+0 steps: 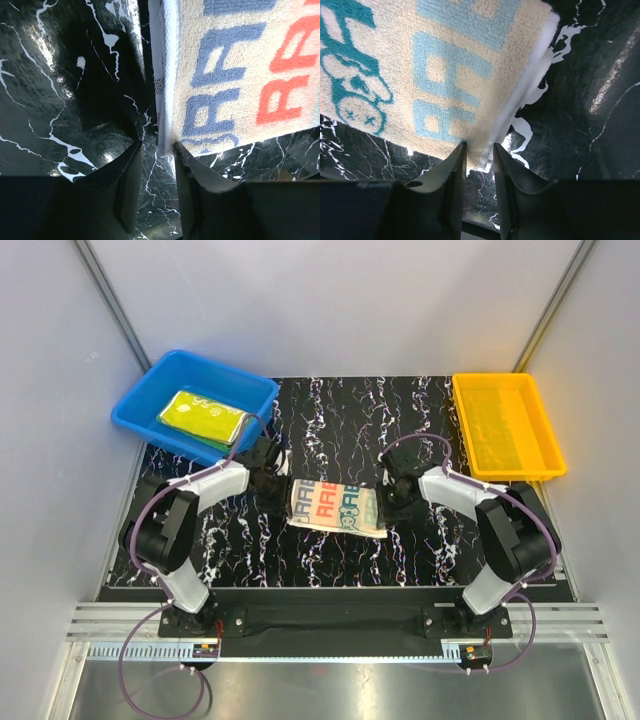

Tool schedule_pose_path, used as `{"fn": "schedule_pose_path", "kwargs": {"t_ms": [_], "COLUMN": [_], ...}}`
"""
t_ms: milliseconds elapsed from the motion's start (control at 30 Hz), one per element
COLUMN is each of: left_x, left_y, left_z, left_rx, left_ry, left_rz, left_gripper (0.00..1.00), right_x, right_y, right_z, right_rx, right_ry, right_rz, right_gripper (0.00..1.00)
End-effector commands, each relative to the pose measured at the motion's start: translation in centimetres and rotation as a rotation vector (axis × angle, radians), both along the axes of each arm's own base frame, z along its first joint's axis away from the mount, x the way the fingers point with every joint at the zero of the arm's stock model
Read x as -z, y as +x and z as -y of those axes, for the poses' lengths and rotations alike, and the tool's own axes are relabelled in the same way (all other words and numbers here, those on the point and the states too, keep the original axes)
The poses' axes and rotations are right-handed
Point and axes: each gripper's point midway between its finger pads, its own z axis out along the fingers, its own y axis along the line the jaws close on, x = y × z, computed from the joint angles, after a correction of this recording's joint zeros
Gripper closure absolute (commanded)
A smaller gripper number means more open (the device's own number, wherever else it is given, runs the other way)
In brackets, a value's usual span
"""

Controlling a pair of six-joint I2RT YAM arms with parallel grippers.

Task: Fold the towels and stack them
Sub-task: Fold the towel

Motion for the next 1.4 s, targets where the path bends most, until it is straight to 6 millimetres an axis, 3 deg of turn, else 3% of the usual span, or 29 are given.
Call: {"fn": "schedule_pose_path", "kwargs": {"t_ms": [0,167,467,700,1000,1033,1200,1233,1367], "left_x": [-3.4,-4.5,-1.7,-0.8,-0.6,-0.7,-1.0,-1.1,-1.5], "left_y": [1.5,2.2,1.3,1.3,1.3,1.2,1.3,1.3,1.3], "left_z": [0.3,0.7,0.9,1.1,1.1,1.1,1.2,1.2,1.3], "left_rx": [-0.043,-0.038,-0.029,-0.041,-0.043,-0.040,-0.036,-0.036,-0.025], "left_ry": [-0.039,-0.058,-0.064,-0.067,-0.066,-0.066,-0.071,-0.071,-0.069], "left_rz": [0.107,0.128,0.054,0.035,0.028,0.027,0.027,0.027,0.030], "left_gripper": [0.62,0.59,0.60,0.60,0.78,0.83,0.87,0.87,0.70], "right_x": [-3.7,-4.0,-1.5,-0.9,-1.2,-1.3,-1.3,-1.3,-1.7], "right_y": [1.9,1.7,-0.2,-0.5,0.0,0.0,-0.1,0.0,0.2], "right_z": [-0.6,-1.0,-0.1,-0.2,0.0,-0.1,-0.1,-0.1,0.1], "right_rx": [0.058,0.078,0.156,0.181,0.186,0.181,0.182,0.184,0.188], "right_ry": [0.035,0.064,0.045,0.070,0.063,0.063,0.064,0.065,0.056], "right_rz": [0.091,0.082,0.024,0.034,0.054,0.057,0.056,0.056,0.070], "right_gripper": [0.65,0.64,0.64,0.64,0.79,0.78,0.73,0.71,0.67]}}
